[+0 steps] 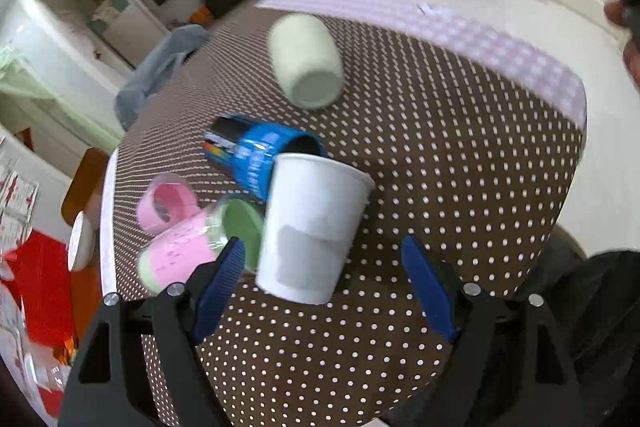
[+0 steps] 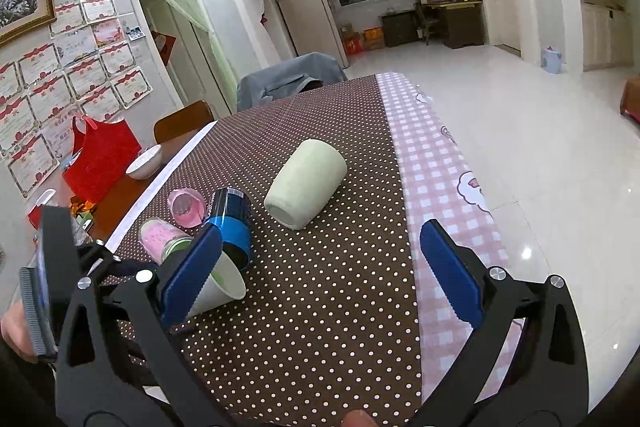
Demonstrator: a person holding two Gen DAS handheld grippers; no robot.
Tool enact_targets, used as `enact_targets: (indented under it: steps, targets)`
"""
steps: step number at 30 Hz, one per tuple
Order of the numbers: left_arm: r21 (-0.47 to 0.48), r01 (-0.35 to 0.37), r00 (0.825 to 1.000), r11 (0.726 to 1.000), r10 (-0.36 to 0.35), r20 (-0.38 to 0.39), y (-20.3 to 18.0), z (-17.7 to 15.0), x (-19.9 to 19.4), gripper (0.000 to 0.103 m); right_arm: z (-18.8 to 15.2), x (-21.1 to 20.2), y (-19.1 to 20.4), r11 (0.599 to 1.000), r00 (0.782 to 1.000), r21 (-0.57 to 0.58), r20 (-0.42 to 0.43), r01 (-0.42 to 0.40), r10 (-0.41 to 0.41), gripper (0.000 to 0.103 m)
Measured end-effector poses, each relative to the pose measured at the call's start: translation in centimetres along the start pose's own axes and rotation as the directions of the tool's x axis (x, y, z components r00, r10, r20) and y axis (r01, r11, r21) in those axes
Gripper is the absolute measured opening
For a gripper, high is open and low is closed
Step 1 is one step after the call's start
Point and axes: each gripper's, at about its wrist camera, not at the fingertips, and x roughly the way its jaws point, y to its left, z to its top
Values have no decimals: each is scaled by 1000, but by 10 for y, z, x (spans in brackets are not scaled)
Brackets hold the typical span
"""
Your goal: Flip cup upside down
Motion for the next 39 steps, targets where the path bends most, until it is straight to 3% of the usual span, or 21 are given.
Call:
enact_targets:
  steps: [10, 20, 30, 39]
  targets:
    - [-182, -50, 990, 982, 73, 120, 20, -21, -46, 79, 1, 3, 19, 998, 999, -49, -16, -32, 32, 97]
    - [-298, -88, 977, 951, 141, 160, 31, -34, -68, 79, 4, 5, 42, 992, 997, -100, -26, -81, 78, 97]
    - [-433, -127, 961, 893, 218, 169, 51, -51, -85, 79, 5, 15, 75, 963, 981, -195, -78, -187, 175, 97]
    - [-546, -156, 942, 823, 291, 169, 65, -71, -103, 79, 3, 19, 108, 917, 968, -310, -112, -250, 226, 97]
